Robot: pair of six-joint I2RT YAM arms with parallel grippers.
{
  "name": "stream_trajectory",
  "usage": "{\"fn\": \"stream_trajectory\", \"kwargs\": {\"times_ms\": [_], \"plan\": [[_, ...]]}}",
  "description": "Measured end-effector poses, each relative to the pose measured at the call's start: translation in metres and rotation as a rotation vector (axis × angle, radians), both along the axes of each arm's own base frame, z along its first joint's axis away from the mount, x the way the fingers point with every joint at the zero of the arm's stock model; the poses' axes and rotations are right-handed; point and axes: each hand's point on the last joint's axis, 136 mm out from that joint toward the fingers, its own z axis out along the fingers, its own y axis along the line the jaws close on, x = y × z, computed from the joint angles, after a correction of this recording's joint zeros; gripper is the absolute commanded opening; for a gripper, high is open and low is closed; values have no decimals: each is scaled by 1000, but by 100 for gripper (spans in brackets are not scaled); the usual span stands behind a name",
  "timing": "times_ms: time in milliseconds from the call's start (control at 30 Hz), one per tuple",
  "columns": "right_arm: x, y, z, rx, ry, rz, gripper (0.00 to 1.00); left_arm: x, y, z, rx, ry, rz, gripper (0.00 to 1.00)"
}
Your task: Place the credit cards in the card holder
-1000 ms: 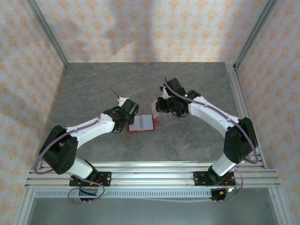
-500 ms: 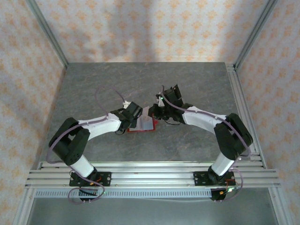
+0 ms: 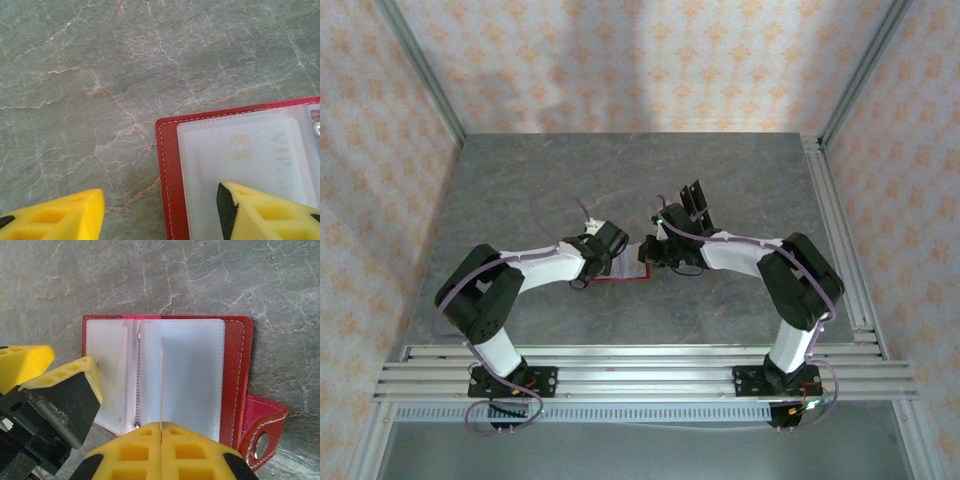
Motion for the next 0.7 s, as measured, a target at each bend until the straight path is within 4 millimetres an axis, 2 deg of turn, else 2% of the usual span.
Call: {"fn": "stream_trajectory", "kwargs": {"times_ms": [367, 700], "plan": [[2, 2, 2, 7, -13, 6, 0, -2, 9, -1, 27, -15, 34, 62], [10, 18, 22, 116, -47, 7, 0, -3, 10, 2, 28, -19, 38, 63]]}}
